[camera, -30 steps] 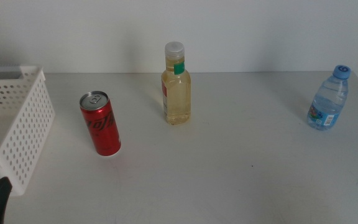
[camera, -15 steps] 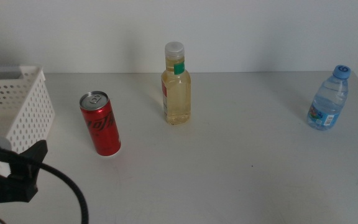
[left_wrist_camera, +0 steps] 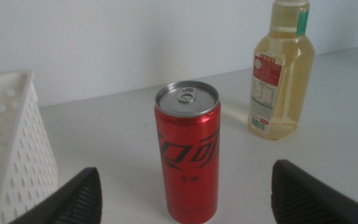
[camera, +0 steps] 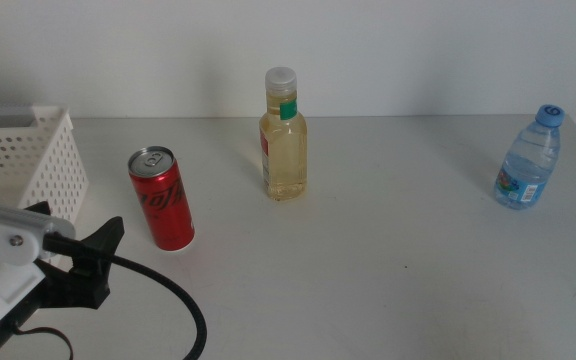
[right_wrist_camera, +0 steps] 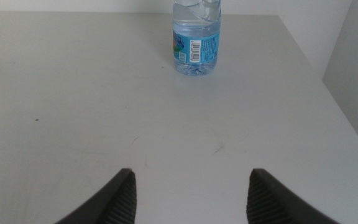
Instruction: Use arms to grab the bottles and put them into the dustbin to the left of the table.
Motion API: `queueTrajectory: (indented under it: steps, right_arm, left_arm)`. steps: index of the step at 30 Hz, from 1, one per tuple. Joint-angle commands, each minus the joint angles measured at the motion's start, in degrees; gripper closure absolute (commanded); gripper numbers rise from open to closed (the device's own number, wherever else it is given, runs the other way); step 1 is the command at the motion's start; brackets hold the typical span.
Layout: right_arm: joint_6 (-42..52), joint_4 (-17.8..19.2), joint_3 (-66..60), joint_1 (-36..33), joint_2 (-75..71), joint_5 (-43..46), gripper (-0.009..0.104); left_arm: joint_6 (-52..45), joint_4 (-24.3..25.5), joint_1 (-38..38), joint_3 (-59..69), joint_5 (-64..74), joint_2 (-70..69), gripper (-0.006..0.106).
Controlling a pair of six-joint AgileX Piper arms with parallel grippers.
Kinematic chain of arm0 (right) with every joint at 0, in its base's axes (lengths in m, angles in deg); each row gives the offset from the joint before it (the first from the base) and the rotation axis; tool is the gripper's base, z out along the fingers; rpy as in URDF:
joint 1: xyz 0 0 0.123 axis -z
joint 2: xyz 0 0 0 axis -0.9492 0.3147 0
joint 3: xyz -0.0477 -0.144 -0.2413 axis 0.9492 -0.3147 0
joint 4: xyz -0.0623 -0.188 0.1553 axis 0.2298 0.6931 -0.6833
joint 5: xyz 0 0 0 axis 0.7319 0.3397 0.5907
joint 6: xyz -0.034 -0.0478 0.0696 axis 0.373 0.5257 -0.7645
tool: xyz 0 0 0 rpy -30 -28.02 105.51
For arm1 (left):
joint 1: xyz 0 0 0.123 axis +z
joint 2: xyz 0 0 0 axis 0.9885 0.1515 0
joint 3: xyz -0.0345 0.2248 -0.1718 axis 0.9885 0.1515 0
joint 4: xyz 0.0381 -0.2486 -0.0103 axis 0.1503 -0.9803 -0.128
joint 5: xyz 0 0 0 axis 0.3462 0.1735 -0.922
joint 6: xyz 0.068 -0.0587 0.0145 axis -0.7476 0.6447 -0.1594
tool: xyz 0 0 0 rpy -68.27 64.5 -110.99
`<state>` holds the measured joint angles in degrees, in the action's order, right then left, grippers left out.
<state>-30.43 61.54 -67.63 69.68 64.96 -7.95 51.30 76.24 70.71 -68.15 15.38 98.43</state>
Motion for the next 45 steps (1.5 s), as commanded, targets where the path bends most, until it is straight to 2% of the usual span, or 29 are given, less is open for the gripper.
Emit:
queueTrajectory:
  steps: [1, 9, 21, 29, 36, 45]
  right_arm:
    - [0.4, 0.7, -0.1, 0.4, -1.0, 3.7, 0.049]
    - [0.4, 0.7, -0.1, 0.4, -1.0, 3.7, 0.049]
    - [0.4, 0.7, -0.1, 0.4, -1.0, 3.7, 0.049]
    - [0.4, 0.7, -0.1, 0.4, -1.0, 3.7, 0.049]
    - [0.4, 0.7, -0.1, 0.4, -1.0, 3.7, 0.049]
    - [0.4, 0.7, -0.1, 0.4, -1.0, 3.7, 0.049]
  left_arm:
    - [2.0, -0.2, -0.4, -0.8, -7.9, 1.8, 0.007]
    - [3.0, 1.2, -0.4, -0.5, -16.5, 8.8, 0.007]
    - [3.0, 1.0, -0.4, -0.5, -22.0, 20.7, 0.007]
    - [2.0, 2.6, -0.4, -0.6, -33.9, 29.2, 0.007]
    - [1.5, 0.2, -0.4, -0.7, -47.6, 40.2, 0.007]
    - [1.7, 0.1, -0.4, -6.5, -47.5, 49.0, 0.007]
